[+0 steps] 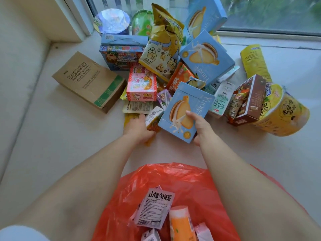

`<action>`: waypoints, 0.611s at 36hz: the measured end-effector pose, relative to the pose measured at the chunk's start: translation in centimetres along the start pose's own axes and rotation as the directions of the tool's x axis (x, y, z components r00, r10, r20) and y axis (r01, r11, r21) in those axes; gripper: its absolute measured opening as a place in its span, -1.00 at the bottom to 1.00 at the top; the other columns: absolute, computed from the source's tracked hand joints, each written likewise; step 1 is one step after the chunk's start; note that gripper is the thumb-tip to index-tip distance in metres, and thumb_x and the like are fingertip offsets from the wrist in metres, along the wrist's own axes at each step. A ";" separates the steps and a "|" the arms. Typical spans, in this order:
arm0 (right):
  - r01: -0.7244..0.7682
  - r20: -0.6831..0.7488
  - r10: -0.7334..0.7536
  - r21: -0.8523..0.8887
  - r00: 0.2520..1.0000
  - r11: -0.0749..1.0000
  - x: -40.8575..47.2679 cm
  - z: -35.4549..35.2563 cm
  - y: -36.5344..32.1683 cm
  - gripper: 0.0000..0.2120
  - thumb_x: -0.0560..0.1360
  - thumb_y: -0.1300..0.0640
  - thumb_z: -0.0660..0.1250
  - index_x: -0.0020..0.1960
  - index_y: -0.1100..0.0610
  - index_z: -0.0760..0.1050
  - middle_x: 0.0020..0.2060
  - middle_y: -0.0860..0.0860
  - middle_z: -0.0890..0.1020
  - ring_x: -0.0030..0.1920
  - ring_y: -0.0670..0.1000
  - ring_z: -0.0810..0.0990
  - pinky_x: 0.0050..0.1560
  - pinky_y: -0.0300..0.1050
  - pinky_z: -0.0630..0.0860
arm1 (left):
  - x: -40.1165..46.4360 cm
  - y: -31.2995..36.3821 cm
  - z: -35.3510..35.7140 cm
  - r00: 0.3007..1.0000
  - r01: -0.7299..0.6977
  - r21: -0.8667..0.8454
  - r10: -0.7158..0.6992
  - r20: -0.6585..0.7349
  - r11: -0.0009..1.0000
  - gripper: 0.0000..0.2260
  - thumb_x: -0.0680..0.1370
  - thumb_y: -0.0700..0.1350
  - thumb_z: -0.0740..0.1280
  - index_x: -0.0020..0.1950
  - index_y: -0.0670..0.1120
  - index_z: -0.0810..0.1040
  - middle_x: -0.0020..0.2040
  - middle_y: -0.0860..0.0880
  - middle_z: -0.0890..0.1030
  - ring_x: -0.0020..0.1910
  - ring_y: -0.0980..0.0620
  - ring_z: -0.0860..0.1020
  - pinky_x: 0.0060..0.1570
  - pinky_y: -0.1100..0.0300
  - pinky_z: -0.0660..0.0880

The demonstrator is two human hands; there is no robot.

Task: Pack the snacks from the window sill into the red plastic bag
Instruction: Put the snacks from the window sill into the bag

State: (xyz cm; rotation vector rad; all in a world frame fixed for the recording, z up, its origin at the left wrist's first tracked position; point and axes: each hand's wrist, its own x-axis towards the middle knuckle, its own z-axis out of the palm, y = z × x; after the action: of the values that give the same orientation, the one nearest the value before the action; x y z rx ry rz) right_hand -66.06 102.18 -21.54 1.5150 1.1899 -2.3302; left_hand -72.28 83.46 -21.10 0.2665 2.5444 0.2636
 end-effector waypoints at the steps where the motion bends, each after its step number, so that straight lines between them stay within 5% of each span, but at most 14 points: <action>1: 0.002 -0.016 -0.002 0.034 1.000 0.999 0.3 0.4 -0.2 -0.63 0.31 0.13 0.53 0.08 0.16 0.56 0.01 0.20 0.66 -0.02 0.23 0.66 0.01 0.24 0.57 | -0.1 0.1 0.0 1.000 0.018 -0.032 -0.018 0.004 0.999 -0.43 0.42 0.12 0.39 0.28 -0.15 0.32 0.20 -0.16 0.50 0.21 -0.16 0.45 0.03 0.05 0.44; 6: 0.013 -0.085 -0.011 0.022 0.996 1.000 2.8 1.2 -0.7 -0.24 -0.12 0.00 0.63 0.07 0.12 0.58 -0.04 0.18 0.69 -0.10 0.25 0.68 0.01 0.32 0.55 | -0.1 -0.2 -0.1 0.995 0.099 -0.155 -0.097 0.021 0.983 -0.44 0.45 0.11 0.39 0.30 -0.14 0.30 0.20 -0.16 0.51 0.16 -0.18 0.49 -0.05 0.07 0.44; 9: -0.032 -0.058 0.033 0.019 0.998 0.999 3.2 1.6 -1.3 -0.35 0.10 0.06 0.62 0.16 0.13 0.55 0.02 0.21 0.67 -0.07 0.26 0.67 -0.05 0.31 0.56 | 0.2 -0.3 0.0 0.993 0.112 -0.186 -0.104 0.053 0.976 -0.42 0.45 0.10 0.38 0.36 -0.09 0.26 0.23 -0.13 0.51 0.17 -0.16 0.50 -0.04 0.08 0.44; 14: -0.030 -0.028 0.029 -0.054 0.999 0.998 3.6 2.4 -2.2 -0.55 0.32 0.07 0.52 0.16 0.17 0.56 0.00 0.17 0.67 -0.16 0.15 0.67 -0.34 -0.08 0.60 | 0.9 -0.8 -0.2 0.991 0.113 -0.261 -0.090 0.098 0.959 -0.43 0.43 0.05 0.40 0.35 -0.09 0.28 0.21 -0.12 0.52 0.15 -0.13 0.51 0.08 0.03 0.50; 19: -0.027 -0.101 0.015 -0.117 0.995 0.993 5.8 2.6 -1.7 -0.03 -0.24 -0.04 0.65 0.17 0.12 0.55 -0.04 0.16 0.69 -0.10 0.21 0.69 -0.01 0.23 0.59 | 1.2 -1.1 -0.1 0.990 0.132 -0.381 -0.101 0.098 0.915 -0.48 0.42 0.01 0.44 0.29 -0.11 0.35 0.18 -0.12 0.52 0.13 -0.11 0.50 0.02 0.12 0.45; 22: -0.010 -0.139 -0.008 -0.124 0.990 0.992 7.1 2.6 -1.1 0.08 -0.39 -0.11 0.63 0.14 0.09 0.55 -0.06 0.13 0.69 -0.10 0.22 0.68 0.04 0.25 0.56 | 0.9 -1.5 -0.3 0.969 0.241 -0.487 -0.236 0.073 0.839 -0.52 0.41 0.05 0.44 0.25 -0.11 0.45 0.14 -0.11 0.56 0.09 -0.12 0.53 -0.04 0.15 0.44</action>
State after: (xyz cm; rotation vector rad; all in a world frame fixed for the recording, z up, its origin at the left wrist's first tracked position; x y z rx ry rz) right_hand -71.94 103.39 -26.26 1.6562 1.3381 -2.1355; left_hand -73.40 82.18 -21.65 -0.2477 2.3651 0.7934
